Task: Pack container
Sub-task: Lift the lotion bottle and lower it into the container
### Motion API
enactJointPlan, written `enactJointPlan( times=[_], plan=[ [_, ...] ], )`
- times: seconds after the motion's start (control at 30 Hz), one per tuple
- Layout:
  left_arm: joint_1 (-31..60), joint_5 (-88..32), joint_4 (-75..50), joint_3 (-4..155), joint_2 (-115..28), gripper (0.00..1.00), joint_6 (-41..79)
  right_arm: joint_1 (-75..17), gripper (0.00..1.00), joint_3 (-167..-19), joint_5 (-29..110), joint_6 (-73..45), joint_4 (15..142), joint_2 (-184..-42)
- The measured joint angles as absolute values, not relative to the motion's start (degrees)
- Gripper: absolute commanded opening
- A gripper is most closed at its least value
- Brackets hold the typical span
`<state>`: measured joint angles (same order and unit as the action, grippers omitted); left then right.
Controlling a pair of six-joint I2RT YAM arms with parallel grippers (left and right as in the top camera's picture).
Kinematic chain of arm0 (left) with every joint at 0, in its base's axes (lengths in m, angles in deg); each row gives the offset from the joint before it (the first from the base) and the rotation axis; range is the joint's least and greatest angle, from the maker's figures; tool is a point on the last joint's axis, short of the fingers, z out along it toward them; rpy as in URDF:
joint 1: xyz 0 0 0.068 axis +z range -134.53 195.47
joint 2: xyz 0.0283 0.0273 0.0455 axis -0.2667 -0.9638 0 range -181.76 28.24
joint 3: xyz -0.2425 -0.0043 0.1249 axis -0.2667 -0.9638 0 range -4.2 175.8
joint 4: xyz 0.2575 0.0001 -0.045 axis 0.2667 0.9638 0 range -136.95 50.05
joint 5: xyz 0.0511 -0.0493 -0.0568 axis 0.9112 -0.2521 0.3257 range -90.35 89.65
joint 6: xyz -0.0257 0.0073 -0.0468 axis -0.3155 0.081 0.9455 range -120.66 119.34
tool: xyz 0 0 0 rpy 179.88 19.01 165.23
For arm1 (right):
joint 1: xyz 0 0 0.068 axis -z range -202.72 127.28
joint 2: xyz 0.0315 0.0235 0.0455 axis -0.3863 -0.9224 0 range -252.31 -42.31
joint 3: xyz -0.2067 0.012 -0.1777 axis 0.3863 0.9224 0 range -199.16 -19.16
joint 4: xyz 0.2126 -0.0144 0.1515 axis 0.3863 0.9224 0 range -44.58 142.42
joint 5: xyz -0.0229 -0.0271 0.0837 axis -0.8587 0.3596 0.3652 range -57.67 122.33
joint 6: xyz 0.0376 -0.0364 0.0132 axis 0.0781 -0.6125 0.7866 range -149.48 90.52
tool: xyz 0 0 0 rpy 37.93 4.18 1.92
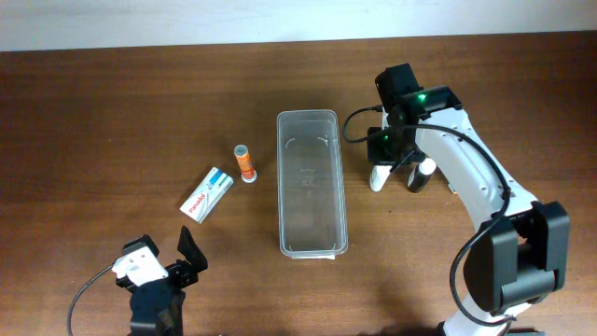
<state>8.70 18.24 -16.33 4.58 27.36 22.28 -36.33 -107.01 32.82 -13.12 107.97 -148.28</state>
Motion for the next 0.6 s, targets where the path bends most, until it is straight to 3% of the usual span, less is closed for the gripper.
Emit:
enactJointPlan(
  times=[0.2, 0.6],
  plan=[
    [8.70, 18.24, -16.33, 4.58, 27.36, 0.99, 22.28, -36.33, 0.06, -110.27, 32.56, -13.25, 113.56, -148.26],
    [8.70, 18.24, -16.33, 4.58, 27.36, 0.99, 22.28, -42.99, 0.05, -126.79, 32.17, -13.73, 119.05, -144.59]
  ],
)
